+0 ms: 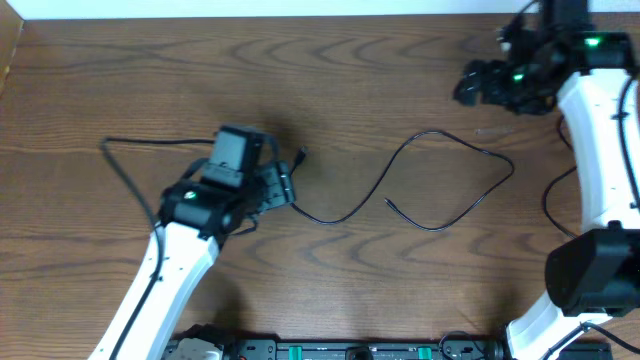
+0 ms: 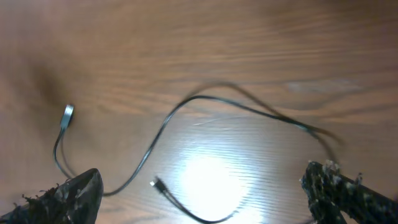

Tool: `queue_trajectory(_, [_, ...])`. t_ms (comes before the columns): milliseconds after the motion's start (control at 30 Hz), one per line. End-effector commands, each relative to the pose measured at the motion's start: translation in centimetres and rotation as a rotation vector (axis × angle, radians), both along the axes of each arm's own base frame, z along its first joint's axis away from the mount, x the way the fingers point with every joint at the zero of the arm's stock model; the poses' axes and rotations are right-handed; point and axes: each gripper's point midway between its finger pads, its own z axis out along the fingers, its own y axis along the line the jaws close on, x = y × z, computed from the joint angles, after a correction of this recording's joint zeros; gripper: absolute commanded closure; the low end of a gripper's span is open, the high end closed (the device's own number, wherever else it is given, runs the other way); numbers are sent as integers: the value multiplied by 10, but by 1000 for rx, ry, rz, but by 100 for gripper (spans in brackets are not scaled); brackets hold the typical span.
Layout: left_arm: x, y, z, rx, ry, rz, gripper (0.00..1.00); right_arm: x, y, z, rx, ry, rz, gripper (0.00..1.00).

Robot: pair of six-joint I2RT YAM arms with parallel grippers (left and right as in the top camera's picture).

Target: Untangle cables

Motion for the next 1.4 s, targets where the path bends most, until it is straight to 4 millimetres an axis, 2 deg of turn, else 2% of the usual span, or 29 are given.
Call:
queue_trajectory(0, [-1, 21, 18, 19, -55, 27, 27, -16, 30, -16, -44, 30, 115, 1])
queue_trajectory(133, [-9, 38, 22, 38, -48, 58, 26, -31, 55, -44, -52, 73, 193, 1])
queue_trajectory(233, [-13, 43, 19, 47, -27, 60, 27, -44, 70, -68, -58, 110, 236, 1])
queue_trajectory(433, [-16, 43, 16, 63, -13, 36, 26, -63, 76, -110, -65, 157, 264, 1])
queue_trajectory(567, [-19, 44, 15, 67, -2, 32, 26, -69, 77, -126, -56, 170, 259, 1])
queue_trajectory(700, [-19, 44, 15, 67, 1, 32, 26, -76, 89, -136, -43, 170, 283, 1])
queue_trajectory(800, [-20, 44, 15, 67, 1, 32, 26, -79, 100, -137, -44, 160, 314, 1])
queue_trajectory(933, [-19, 44, 15, 67, 1, 32, 26, -83, 126, -137, -32, 142, 326, 1])
queue_trajectory(1033, [-19, 44, 15, 67, 1, 32, 26, -88, 138, -142, -31, 173, 167, 1])
queue_trajectory(1100, [-20, 44, 15, 67, 2, 32, 26, -90, 140, -150, -48, 195, -17, 1])
queue_trajectory(1133, [-20, 44, 15, 67, 2, 32, 26, -92, 138, -156, -60, 201, -172, 1])
queue_trajectory(1233, [-20, 44, 15, 67, 2, 32, 26, -102, 141, -167, -50, 225, -392, 1])
queue_trajectory(1333, [-20, 44, 15, 67, 1, 32, 26, -109, 158, -175, 4, 228, -473, 2])
queue_trajectory(1367, [-20, 44, 15, 67, 1, 32, 26, -110, 165, -177, 28, 217, -479, 5])
